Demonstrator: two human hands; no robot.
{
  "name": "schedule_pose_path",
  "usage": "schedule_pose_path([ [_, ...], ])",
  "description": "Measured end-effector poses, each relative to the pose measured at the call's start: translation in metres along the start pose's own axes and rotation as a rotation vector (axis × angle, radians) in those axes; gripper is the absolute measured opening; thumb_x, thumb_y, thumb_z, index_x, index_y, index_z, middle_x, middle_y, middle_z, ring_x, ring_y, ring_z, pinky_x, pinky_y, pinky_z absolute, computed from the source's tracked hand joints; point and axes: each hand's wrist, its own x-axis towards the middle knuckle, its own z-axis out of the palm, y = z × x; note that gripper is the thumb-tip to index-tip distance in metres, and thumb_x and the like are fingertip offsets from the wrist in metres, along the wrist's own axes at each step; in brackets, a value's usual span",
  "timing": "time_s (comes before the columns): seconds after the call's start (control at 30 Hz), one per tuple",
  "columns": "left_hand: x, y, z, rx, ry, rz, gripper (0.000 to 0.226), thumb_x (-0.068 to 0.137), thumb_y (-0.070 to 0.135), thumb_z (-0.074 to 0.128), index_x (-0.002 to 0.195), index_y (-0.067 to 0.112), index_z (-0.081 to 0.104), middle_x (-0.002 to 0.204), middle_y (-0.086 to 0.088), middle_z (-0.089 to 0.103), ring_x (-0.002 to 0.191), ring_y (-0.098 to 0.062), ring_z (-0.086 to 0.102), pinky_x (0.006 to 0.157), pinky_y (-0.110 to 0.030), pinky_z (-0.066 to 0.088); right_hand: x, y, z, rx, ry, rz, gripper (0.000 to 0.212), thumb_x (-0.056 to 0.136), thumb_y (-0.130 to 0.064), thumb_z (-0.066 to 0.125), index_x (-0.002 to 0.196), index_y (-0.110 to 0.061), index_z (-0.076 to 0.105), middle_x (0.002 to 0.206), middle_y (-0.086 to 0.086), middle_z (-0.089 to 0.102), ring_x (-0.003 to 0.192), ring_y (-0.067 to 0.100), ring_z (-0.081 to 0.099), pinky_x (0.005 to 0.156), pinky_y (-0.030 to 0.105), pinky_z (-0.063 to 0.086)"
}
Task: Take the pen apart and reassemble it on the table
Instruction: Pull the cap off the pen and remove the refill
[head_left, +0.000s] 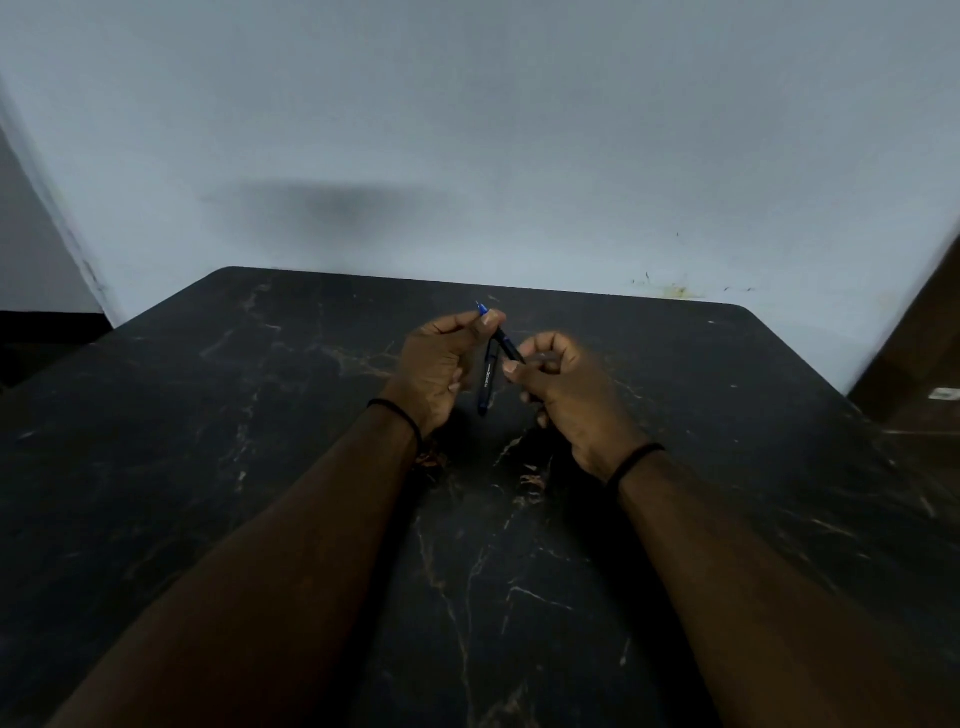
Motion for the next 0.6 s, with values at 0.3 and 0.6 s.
schedule_pose_path([
  [0.3,-0.0019,0.0007,0.0008,0.016,-0.017,0.023,0.01,0.092,0.014,0.065,0.093,0.007,0.072,0.058,-0.005,0.056,0.032,-0.004,0.035,0.034,-0.014,0.025,-0.0017,-0.0011,0.0042,-0.136,0.015,-0.038,0.026,0.103,-0.025,0.051,0.094,-0.01,0.07,0.075,-0.005,0.066,0.052,-0.007,0.052,0.058,0.017,0.037],
  [0.6,-0.0078,0.0053,0.0053,-0.025,-0.079,0.031,0.01,0.095,0.006,0.059,0.099,-0.002,0.064,0.042,0.008,0.057,0.03,0.0,0.046,0.032,-0.012,0.036,-0.0001,0.0018,0.0073,-0.048,0.023,-0.052,0.016,0.098,-0.027,0.061,0.103,-0.012,0.065,0.081,0.004,0.075,0.06,-0.007,0.062,0.064,0.017,0.042],
])
